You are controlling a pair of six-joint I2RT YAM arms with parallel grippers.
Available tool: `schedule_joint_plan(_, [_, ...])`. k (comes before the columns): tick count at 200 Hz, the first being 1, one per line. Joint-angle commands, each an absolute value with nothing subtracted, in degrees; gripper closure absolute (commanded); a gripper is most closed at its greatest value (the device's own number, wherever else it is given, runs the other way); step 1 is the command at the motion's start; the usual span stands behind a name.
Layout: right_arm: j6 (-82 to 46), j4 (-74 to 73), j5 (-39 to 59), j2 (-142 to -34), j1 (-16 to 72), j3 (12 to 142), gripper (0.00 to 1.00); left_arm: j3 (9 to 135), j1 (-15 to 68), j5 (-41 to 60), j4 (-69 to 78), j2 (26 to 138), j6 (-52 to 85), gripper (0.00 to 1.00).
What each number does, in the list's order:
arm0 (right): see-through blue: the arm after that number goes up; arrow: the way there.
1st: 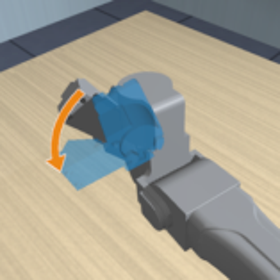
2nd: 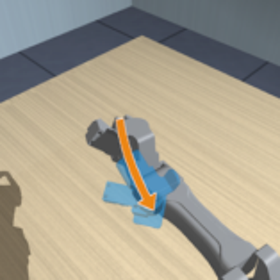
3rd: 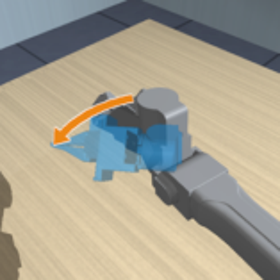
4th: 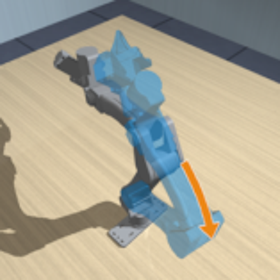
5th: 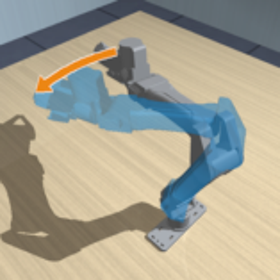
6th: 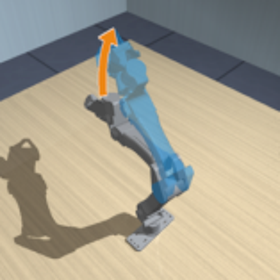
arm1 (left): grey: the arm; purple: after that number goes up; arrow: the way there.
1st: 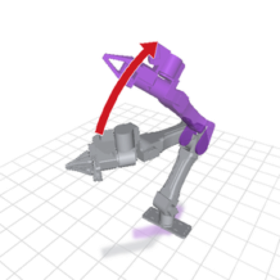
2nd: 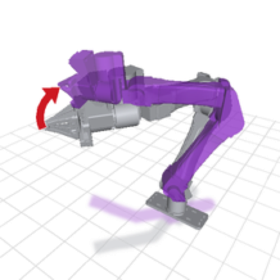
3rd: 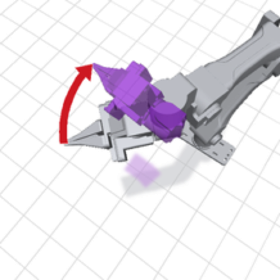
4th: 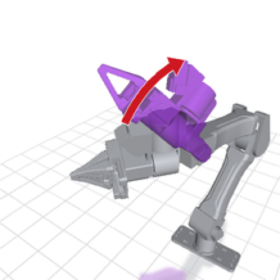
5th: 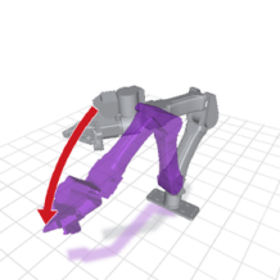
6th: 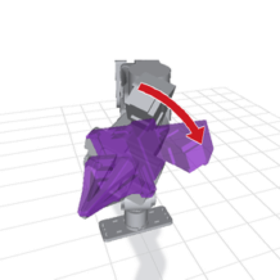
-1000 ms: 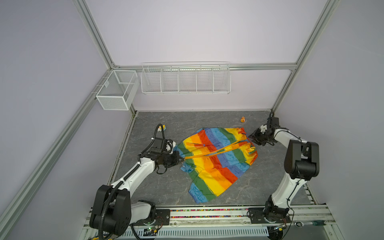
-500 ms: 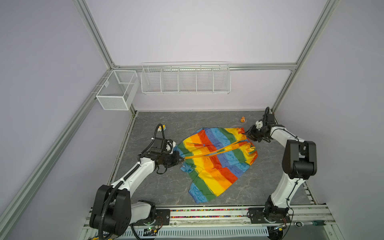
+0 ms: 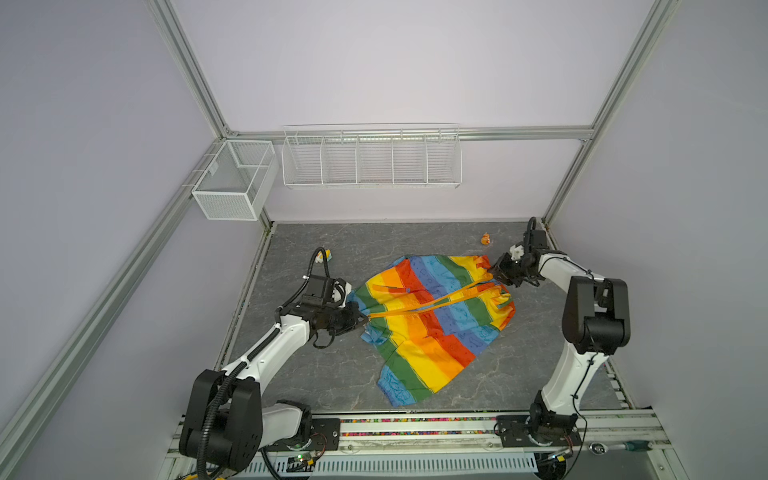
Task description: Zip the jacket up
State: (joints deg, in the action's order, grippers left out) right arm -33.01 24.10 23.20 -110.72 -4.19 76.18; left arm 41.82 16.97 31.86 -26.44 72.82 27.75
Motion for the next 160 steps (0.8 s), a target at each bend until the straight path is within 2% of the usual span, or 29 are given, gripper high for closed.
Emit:
schedule_joint_plan(1, [-32.6,24.0,22.9,-111.8,-4.2,76.6,0.63,41.1,16.7,32.3,-26.4,73.0,27.1,1.00])
schedule_joint_plan(92, [-32.6,22.4,23.5,-112.4,-3.9,75.1,0.59,41.0,16.7,32.3,-26.3,73.0,27.2,1.00])
schedule_joint_plan(160, [-34.1,20.5,25.1,-113.0,-3.6,75.1,0.75,40.6,16.7,32.2,-26.4,72.7,27.3,1.00])
